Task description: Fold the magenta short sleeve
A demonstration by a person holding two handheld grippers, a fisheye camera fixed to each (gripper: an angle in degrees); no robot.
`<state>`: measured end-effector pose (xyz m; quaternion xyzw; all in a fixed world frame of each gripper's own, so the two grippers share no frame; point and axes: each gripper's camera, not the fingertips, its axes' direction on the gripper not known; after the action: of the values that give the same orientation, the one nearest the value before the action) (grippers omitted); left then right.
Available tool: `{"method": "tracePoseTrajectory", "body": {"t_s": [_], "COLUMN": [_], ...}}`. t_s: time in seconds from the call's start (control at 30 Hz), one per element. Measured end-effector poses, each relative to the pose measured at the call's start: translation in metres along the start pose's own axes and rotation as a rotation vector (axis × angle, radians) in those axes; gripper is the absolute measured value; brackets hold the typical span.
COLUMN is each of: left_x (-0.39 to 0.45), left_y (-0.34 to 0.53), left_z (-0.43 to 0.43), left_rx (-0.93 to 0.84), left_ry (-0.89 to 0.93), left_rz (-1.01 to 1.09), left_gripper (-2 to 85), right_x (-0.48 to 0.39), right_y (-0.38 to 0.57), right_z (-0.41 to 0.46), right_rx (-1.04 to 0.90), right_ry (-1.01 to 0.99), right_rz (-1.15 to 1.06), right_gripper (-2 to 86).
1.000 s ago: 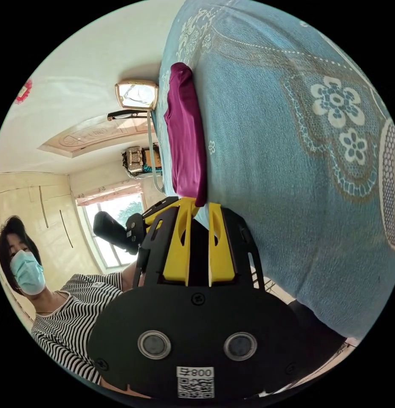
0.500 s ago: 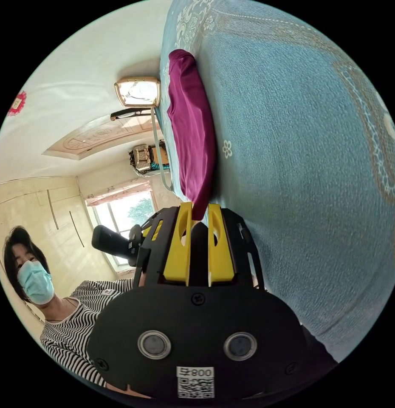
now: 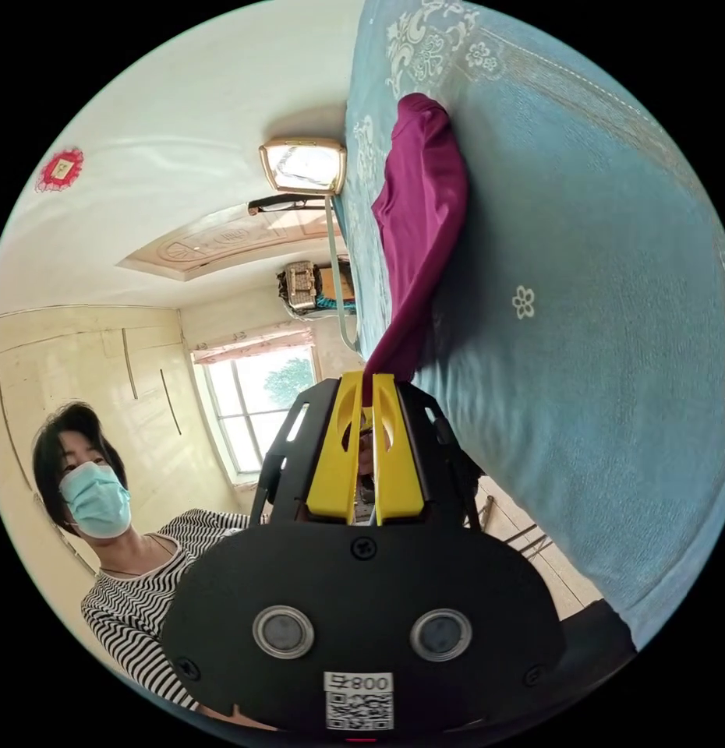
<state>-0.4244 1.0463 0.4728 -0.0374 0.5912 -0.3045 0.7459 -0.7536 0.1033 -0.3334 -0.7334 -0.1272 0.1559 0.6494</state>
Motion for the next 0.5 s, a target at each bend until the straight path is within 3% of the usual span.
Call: {"method": "tracePoseTrajectory", "body": {"t_s": [0.33, 0.5], "left_x": [-0.144, -0.175], "left_y": [0.039, 0.055], "left_z": [-0.043, -0.063], "left_rx": [0.232, 0.291], "left_ry": [0.304, 0.310], "left_rz": [-0.248, -0.280], "left_gripper": [10.6, 9.5], "right_x": [-0.091, -0.133], "right_y": [0.003, 0.006], "right_z": [0.025, 0.037], "right_rx": [0.002, 0.011], "right_ry": [-0.007, -0.012], "right_rz": [-0.048, -0.050], "right_gripper": [1.7, 1.7]}}
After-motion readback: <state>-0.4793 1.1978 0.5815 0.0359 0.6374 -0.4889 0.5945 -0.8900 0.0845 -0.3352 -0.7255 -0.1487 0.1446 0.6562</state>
